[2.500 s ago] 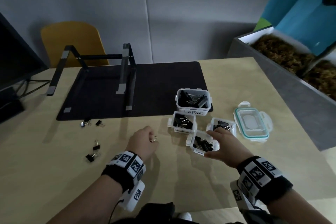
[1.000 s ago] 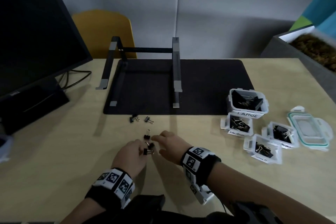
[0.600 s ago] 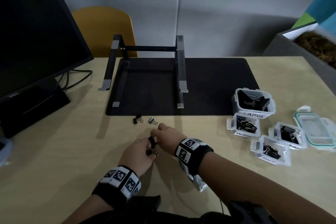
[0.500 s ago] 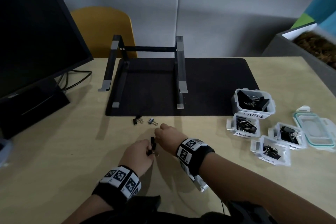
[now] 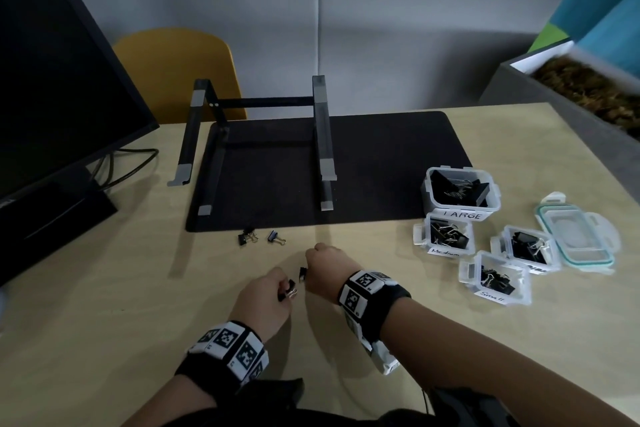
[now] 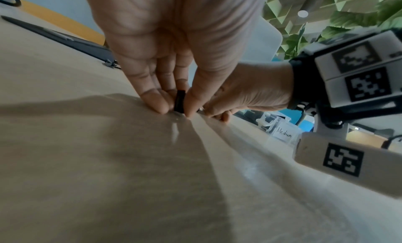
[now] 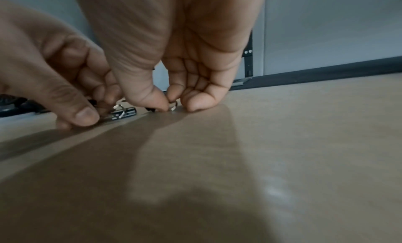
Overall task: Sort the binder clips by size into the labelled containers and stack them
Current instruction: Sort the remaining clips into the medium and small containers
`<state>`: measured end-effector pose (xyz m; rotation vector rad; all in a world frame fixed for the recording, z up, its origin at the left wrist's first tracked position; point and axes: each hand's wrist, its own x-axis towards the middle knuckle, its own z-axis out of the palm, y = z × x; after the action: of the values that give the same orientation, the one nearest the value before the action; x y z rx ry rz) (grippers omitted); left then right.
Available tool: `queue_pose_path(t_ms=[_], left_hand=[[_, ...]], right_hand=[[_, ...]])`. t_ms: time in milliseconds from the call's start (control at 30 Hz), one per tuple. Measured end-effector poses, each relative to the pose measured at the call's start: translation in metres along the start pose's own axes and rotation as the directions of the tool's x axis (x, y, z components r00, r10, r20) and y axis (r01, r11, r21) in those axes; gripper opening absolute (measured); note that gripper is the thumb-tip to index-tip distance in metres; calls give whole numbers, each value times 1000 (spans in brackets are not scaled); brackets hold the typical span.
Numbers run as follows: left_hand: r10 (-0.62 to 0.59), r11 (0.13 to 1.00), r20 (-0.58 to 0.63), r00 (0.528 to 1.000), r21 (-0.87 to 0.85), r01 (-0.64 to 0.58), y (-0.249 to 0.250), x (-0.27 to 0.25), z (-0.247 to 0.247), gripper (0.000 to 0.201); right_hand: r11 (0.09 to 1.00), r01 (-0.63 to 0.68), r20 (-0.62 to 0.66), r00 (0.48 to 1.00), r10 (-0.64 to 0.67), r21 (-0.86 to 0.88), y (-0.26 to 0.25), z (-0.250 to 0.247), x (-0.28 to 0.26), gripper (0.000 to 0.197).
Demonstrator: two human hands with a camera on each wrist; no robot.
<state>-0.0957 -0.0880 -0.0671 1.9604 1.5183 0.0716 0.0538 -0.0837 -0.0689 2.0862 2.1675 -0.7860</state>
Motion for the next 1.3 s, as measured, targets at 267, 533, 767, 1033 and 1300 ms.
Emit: queue_pose_path(t_ms=[267,533,767,1033,1300], left_hand=[[76,995,22,997,-66,-74,42,8,3,15],[255,966,112,960,-59,-250,116,16,22,11],[374,927,159,914,-89,-364,177,17,55,7],[482,871,120,868,-170,-460,232,16,91,10],[456,885,88,885,-150,-441,226,20,108,23]], right_hand=[[957,-136,-26,989,148,256,34,-14,-38,22],[925,-192,-198,943,267,328,114,-49,-113,24],[862,-407,-243,842,482,303,179,-66,-166,16],[858,-408,-197,856,479,312,209,-58,-186,60],[897,-387,-118,901,417,214,214,-54,-184,73]])
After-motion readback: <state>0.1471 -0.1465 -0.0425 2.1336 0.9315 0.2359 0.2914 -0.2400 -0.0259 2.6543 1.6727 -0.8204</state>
